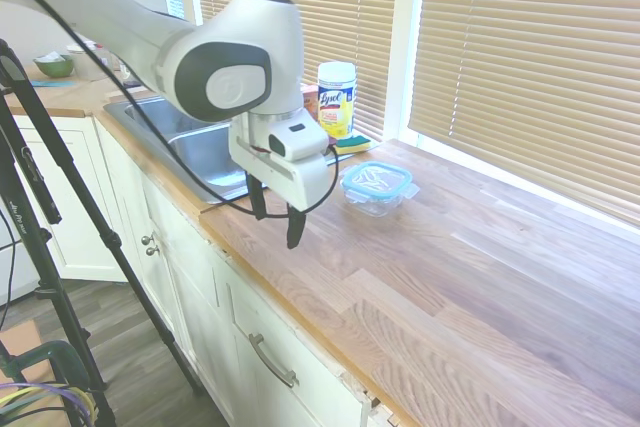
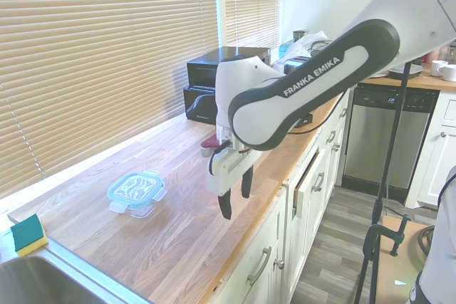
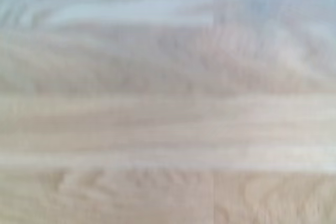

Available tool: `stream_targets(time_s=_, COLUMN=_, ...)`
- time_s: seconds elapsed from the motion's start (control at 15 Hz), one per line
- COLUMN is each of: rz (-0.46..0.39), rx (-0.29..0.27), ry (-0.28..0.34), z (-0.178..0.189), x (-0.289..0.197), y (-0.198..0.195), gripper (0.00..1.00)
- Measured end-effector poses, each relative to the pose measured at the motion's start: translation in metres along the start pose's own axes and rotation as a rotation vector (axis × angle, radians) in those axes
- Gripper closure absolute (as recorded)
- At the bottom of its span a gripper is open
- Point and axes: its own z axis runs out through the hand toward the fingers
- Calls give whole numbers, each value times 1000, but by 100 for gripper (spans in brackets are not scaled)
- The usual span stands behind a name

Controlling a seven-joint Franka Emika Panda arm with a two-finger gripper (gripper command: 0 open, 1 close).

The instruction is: Uncover the lid of the food container

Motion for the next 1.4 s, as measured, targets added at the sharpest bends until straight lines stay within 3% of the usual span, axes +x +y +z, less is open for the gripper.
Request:
stream_targets(time_s=0.4, rz=66, rx=93, ry=-25, z=-13, x=54, y=-42, gripper=0)
stream_targets(time_s=1.0, rz=146, rx=284, ry=-169, z=-17, x=154, y=-68, gripper=0)
stream_targets(time_s=1.2, rz=132, rx=339, ry=-226, z=-8, x=186, y=-67, gripper=0)
stream_targets(time_s=1.4, rz=56, rx=400, ry=-298, z=10, x=198, y=-76, gripper=0)
